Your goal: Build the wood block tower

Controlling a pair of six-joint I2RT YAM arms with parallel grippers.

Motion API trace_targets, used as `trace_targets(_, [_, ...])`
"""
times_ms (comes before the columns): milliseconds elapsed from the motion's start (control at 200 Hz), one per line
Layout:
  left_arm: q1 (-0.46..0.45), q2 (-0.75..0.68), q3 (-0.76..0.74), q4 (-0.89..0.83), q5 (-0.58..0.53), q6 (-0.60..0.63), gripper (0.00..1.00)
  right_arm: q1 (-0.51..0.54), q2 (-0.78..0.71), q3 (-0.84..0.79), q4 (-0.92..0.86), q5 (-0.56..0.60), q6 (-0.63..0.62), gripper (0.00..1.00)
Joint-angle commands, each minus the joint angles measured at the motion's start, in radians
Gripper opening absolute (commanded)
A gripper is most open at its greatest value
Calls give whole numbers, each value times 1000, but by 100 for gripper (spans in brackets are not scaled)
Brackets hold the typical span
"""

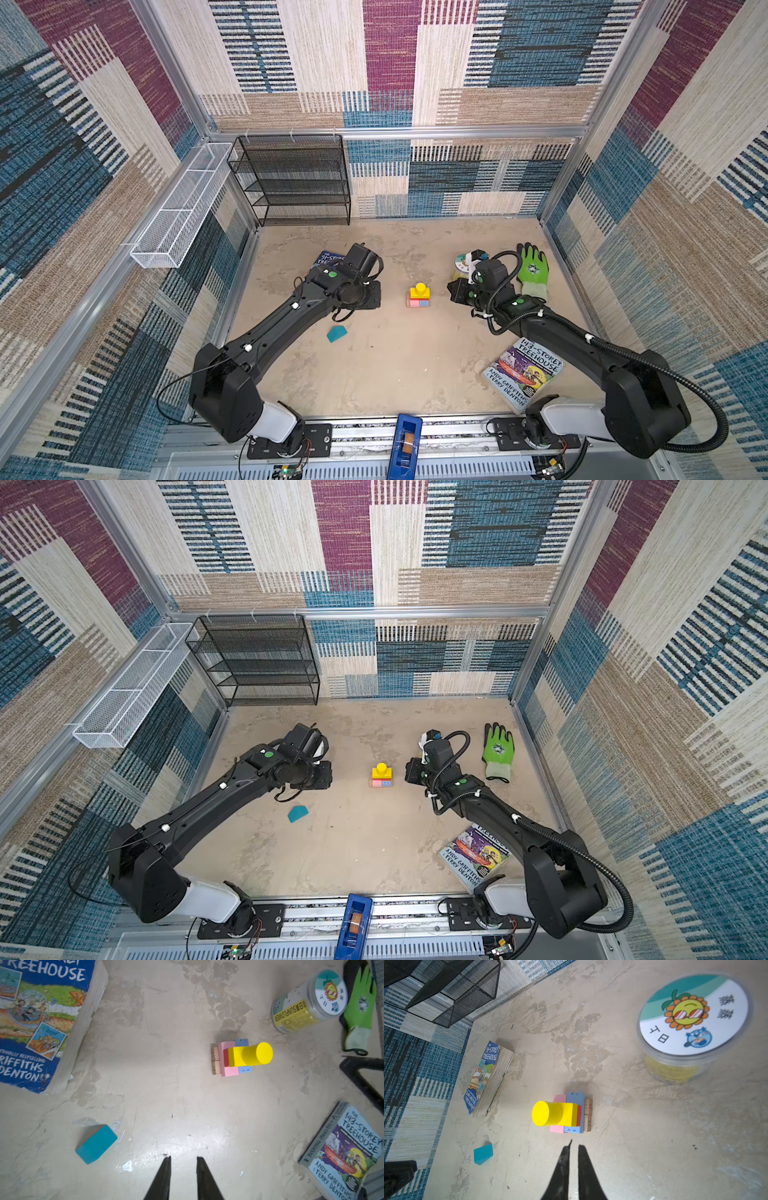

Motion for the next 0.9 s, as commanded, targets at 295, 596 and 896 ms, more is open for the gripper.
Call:
trace_targets(295, [-1,-166,-99,-159,-121,-158,28,0,-40,36,35,54,51,66])
trace_targets(596, [-1,-194,-143,-196,-147,-396,27,0,-103,41,-4,190,78,93])
trace_targets(896, [-1,-210,-243,-224,-154,-723,27,0,-93,59,-9,213,82,93])
